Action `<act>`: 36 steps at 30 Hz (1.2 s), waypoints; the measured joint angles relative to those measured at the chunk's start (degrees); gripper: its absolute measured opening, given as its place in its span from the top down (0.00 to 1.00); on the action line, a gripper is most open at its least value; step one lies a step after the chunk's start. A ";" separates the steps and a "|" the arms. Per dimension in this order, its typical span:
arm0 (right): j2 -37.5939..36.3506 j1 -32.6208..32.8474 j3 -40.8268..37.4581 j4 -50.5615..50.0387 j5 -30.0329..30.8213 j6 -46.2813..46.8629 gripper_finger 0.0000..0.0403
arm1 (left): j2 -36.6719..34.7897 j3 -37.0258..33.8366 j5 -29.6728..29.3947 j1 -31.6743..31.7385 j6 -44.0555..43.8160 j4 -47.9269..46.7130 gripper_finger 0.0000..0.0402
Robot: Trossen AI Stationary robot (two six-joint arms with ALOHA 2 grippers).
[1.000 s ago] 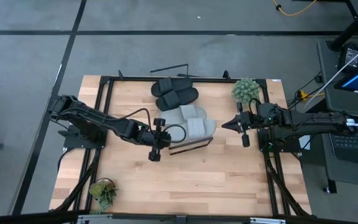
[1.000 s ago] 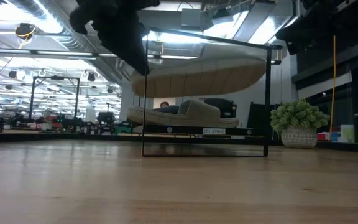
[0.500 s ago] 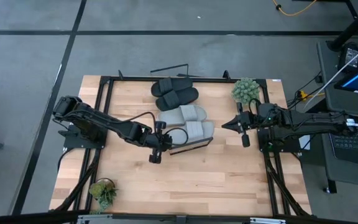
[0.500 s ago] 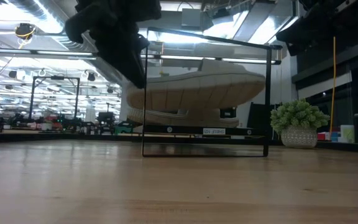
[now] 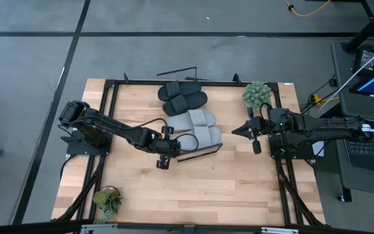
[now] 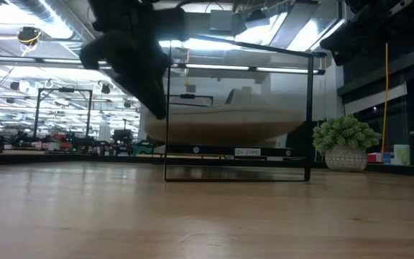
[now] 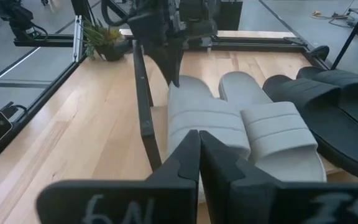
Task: Pick and place slides into the shelf
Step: Put the gray slide on the shelf
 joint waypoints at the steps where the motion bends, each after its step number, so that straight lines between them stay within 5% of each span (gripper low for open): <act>1: 0.02 0.00 0.00 -0.05 0.00 0.00 0.97 | 0.42 0.12 0.00 0.23 0.08 0.66 1.00; 36: 0.04 0.00 0.00 -2.55 -0.02 1.27 0.97 | 1.42 -0.08 1.62 0.77 1.68 4.57 0.93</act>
